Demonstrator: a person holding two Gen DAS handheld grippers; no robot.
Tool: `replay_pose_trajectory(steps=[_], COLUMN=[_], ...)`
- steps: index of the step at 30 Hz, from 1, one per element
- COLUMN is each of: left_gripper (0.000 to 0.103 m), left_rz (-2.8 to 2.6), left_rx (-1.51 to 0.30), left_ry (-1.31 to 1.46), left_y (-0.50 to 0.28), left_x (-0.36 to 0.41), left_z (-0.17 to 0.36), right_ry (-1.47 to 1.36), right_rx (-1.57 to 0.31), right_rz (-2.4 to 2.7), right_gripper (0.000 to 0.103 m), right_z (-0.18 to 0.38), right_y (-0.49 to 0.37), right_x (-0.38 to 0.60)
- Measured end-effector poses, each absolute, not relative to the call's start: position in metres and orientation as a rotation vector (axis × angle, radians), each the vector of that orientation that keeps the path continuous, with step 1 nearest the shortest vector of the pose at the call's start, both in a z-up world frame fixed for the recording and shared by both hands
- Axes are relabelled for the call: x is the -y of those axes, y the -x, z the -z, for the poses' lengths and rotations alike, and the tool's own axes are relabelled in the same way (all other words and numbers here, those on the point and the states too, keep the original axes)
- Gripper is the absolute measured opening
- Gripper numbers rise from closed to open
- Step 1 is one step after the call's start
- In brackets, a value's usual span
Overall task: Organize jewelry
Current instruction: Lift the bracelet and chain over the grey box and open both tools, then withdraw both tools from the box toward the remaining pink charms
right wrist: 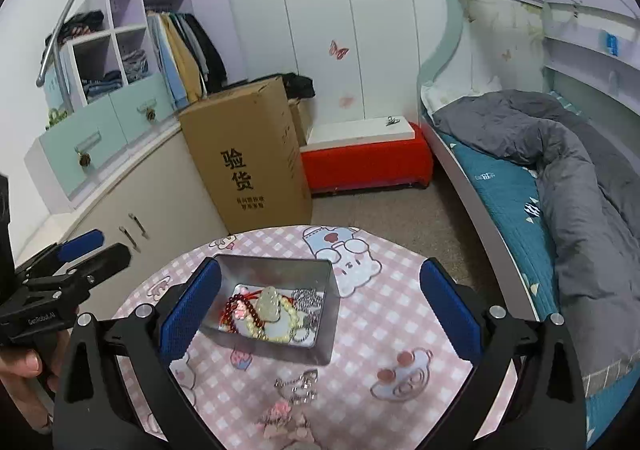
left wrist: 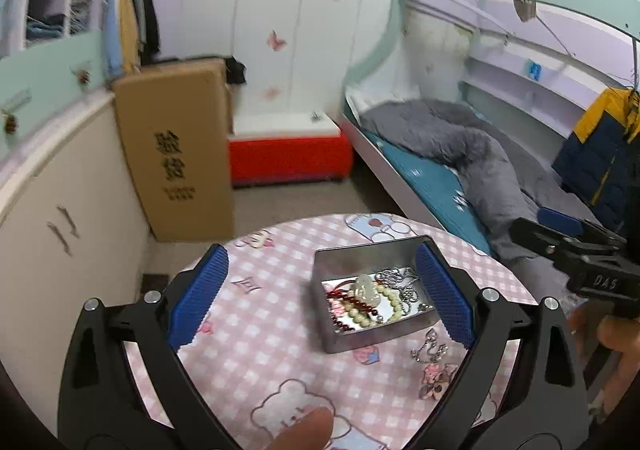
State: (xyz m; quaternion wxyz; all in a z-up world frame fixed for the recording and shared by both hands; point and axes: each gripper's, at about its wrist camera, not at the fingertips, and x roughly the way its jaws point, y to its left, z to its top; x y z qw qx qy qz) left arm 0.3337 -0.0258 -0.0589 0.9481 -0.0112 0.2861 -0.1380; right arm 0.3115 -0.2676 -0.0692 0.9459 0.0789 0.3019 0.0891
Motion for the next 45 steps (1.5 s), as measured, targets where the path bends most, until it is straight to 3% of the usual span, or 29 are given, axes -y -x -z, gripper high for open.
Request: replay_pose_trajectory(steps=[14,27,45], left_gripper=[0.095,0.095,0.095], left_rz=[0.27,0.289,0.344], left_rx=[-0.488,-0.444,-0.548], left_ry=[0.057,0.044,0.019], left_y=[-0.239,-0.19,-0.182], left_x=[0.01,0.009,0.031], left_z=[0.043,0.045,0.098], right_ry=[-0.155,-0.173,-0.22], right_rx=[-0.521,-0.491,-0.541], right_rz=[-0.166,-0.151,-0.109], right_gripper=[0.096,0.096,0.096], right_z=[0.037,0.043,0.083], right_y=[-0.238,-0.188,-0.156], right_x=[0.27,0.274,0.288])
